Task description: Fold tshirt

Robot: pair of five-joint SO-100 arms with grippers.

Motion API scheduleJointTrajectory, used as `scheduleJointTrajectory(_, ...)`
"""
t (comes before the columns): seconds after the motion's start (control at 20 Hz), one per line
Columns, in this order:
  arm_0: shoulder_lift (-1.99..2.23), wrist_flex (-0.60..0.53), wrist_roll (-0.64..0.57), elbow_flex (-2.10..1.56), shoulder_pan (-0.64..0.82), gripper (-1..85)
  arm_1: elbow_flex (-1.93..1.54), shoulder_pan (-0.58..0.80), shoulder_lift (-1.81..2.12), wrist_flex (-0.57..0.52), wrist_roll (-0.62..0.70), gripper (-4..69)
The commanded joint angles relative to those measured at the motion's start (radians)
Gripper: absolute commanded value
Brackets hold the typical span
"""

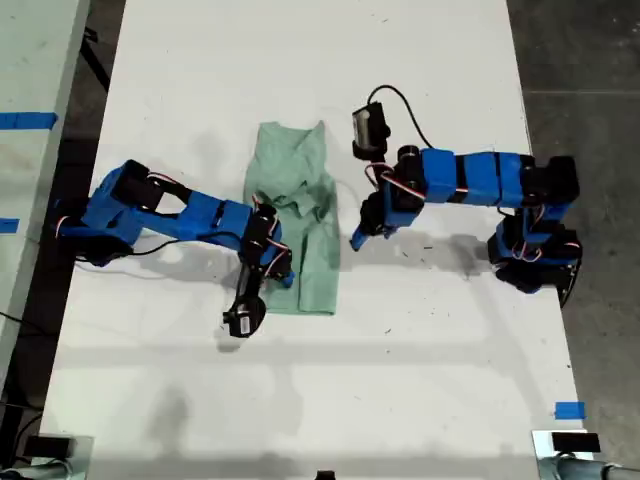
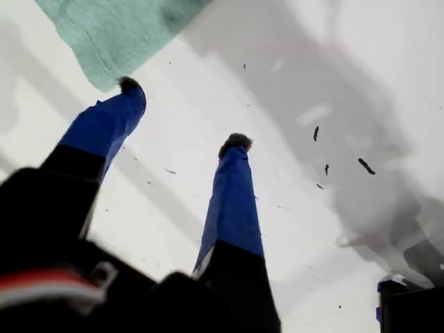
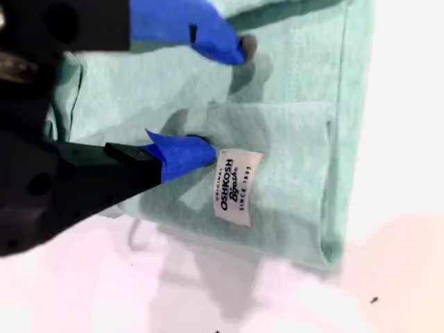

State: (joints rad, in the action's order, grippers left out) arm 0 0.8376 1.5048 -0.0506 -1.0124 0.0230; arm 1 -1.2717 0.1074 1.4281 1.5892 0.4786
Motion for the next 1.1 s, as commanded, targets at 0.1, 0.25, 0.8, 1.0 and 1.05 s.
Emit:
scheduleJointTrajectory(0.1, 0.196, 0.161, -0.038, 0.021, 0.049, 33.8, 0.002, -0.014, 0.037, -0.021, -0.009, 26.0)
scheduleJointTrajectory(0.25, 0.551, 0.160, -0.038, -0.210, 0.110, 33.1, 0.002, -0.017, 0.055, -0.008, -0.014, 26.2)
scheduleJointTrajectory(0.8, 1.302, -0.130, 0.403, -1.058, -0.034, 25.0, 0.049, -0.190, 0.061, -0.074, -0.267, 33.5)
scheduleJointTrajectory(1.0, 1.292, -0.291, 0.569, -1.080, -0.138, 25.4, 0.184, -0.258, -0.055, -0.067, -0.388, 36.7)
scheduleJointTrajectory(1.05, 1.262, -0.356, 0.598, -1.098, -0.153, 24.7, 0.206, -0.267, -0.089, -0.089, -0.399, 36.9)
